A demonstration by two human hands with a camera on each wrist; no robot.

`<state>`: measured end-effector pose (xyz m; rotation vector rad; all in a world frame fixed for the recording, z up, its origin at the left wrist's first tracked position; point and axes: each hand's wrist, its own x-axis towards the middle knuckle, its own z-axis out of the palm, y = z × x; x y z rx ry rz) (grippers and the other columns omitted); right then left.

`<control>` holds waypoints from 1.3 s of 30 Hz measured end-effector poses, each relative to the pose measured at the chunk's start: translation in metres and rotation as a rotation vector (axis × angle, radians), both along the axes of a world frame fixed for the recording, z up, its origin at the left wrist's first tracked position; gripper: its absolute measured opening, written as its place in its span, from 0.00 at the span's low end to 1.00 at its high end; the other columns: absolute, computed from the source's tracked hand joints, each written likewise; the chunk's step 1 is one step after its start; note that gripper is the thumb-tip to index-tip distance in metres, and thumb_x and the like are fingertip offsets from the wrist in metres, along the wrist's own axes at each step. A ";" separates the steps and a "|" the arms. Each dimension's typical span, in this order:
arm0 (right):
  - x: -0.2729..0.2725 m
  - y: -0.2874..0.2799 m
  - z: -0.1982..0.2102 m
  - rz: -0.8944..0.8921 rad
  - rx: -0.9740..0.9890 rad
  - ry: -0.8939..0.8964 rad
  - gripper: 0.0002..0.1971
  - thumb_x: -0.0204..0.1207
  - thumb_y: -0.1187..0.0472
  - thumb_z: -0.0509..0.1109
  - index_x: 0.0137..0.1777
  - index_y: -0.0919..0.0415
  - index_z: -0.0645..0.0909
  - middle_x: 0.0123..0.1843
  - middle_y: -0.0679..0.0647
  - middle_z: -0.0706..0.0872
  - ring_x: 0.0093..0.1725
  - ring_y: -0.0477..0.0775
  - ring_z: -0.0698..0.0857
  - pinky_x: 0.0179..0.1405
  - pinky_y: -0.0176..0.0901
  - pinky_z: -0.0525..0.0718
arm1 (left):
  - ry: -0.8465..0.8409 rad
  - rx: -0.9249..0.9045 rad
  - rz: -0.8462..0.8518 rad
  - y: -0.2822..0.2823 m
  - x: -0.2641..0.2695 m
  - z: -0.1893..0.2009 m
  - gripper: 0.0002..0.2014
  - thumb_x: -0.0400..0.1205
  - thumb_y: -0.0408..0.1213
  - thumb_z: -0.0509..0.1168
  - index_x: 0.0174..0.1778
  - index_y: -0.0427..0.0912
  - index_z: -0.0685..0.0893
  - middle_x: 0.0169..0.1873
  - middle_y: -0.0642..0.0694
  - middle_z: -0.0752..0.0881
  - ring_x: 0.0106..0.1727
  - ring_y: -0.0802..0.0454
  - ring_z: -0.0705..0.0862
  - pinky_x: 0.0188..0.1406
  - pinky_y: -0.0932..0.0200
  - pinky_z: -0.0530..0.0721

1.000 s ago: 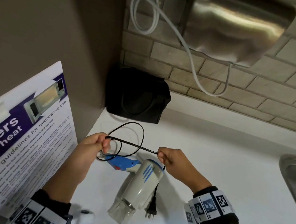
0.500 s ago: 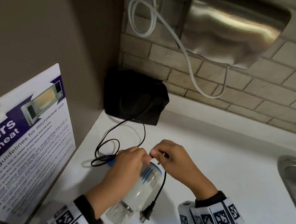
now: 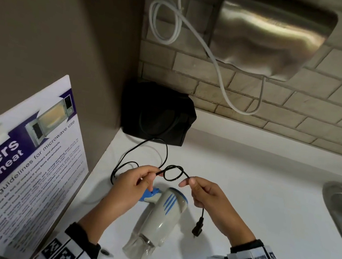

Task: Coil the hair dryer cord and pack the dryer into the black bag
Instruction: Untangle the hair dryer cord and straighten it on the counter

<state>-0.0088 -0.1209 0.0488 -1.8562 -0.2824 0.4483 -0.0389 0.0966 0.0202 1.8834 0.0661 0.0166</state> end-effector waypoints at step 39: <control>-0.006 0.010 0.010 0.034 0.337 0.383 0.12 0.79 0.54 0.65 0.44 0.63 0.82 0.26 0.53 0.78 0.24 0.47 0.70 0.29 0.34 0.71 | 0.048 -0.117 0.042 0.005 -0.003 0.012 0.14 0.84 0.42 0.59 0.35 0.54 0.86 0.35 0.53 0.86 0.37 0.56 0.82 0.39 0.47 0.86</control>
